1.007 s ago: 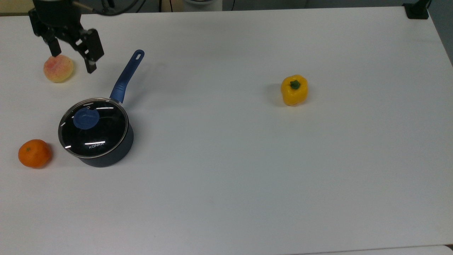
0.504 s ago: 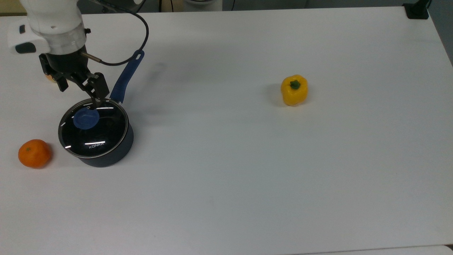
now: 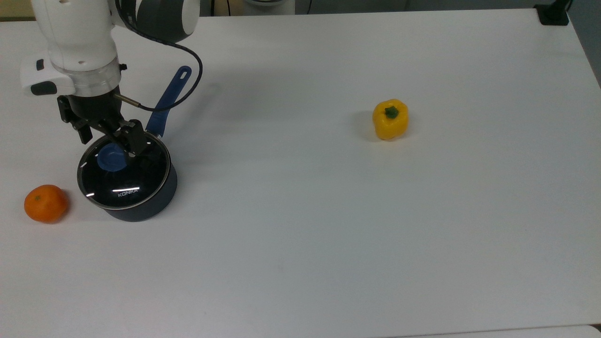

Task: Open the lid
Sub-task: 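Close the gripper on the blue knob of the glass lid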

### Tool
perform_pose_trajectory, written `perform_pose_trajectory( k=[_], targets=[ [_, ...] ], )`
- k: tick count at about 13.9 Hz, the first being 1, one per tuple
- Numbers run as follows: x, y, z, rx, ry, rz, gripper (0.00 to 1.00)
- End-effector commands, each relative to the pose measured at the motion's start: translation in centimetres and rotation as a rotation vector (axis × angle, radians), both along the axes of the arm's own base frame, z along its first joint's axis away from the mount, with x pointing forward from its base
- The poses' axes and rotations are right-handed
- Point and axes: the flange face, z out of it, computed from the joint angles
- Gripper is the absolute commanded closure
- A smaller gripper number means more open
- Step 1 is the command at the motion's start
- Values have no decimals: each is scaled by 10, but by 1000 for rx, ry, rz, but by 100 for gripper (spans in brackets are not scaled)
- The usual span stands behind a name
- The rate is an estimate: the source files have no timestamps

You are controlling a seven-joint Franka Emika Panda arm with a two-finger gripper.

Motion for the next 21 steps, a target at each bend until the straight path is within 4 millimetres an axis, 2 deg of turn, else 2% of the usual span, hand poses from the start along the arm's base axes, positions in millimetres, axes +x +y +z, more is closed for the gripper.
perform_pose_trajectory(
  k=[1, 9, 10, 12, 13, 16, 18, 19, 21],
  targets=[
    [6, 1, -4, -17, -36, 2, 0],
    [7, 8, -21, -29, -2, 27, 0],
    [6, 8, -22, -30, 0, 29, 3],
    [6, 8, -24, -32, 4, 30, 15],
    [6, 8, -24, -30, 4, 29, 18],
    [6, 10, -23, -29, 4, 32, 53],
    [6, 11, -22, -29, 2, 35, 72],
    [6, 11, -21, -29, 1, 35, 76],
    [5, 11, -13, -29, -7, 34, 76]
  ],
)
